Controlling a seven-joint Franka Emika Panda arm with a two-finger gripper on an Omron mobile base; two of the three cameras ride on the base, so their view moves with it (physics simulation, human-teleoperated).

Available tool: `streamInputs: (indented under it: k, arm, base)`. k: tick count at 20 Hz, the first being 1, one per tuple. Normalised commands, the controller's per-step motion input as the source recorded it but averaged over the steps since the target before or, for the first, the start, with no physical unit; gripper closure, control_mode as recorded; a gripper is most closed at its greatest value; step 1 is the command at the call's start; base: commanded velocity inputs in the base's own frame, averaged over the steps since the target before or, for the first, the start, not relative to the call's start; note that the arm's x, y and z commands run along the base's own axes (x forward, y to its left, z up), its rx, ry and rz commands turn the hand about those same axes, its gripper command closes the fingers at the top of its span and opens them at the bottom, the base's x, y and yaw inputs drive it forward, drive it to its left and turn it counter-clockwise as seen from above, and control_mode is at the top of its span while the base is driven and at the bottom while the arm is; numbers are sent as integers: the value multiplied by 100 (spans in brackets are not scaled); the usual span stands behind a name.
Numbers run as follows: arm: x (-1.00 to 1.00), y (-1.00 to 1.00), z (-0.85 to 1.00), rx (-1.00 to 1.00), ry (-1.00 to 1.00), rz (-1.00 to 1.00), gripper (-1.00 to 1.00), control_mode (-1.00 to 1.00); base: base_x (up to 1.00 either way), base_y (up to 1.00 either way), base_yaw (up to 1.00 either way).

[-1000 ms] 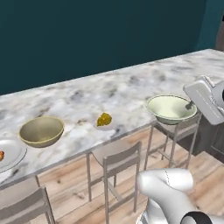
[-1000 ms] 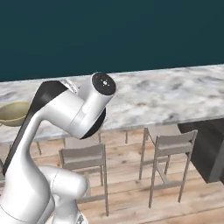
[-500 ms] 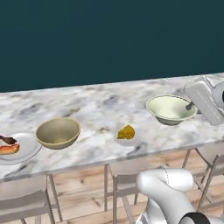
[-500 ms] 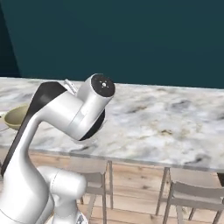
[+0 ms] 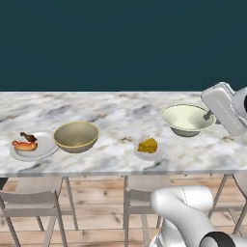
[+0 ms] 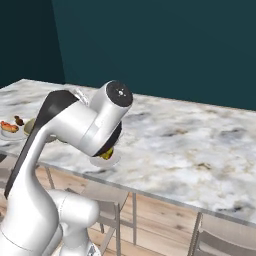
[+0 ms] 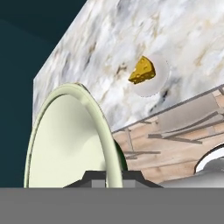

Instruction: Take the smaller bowl and place it next to the appetizer plate on the dining counter , and place the larger bowl next to the plate with cooked food.

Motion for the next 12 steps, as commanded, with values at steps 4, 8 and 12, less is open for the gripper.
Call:
streamInputs:
  k: [4, 8, 12]
  arm:
    - [9, -37, -17, 0, 0, 4, 100, -100]
    - [9, -61, -35, 0, 0, 0, 100, -100]
    - [16, -48, -34, -1, 0, -3, 100, -100]
  base:
    - [0, 0, 0]
    - [0, 0, 0]
    - [0, 0, 0]
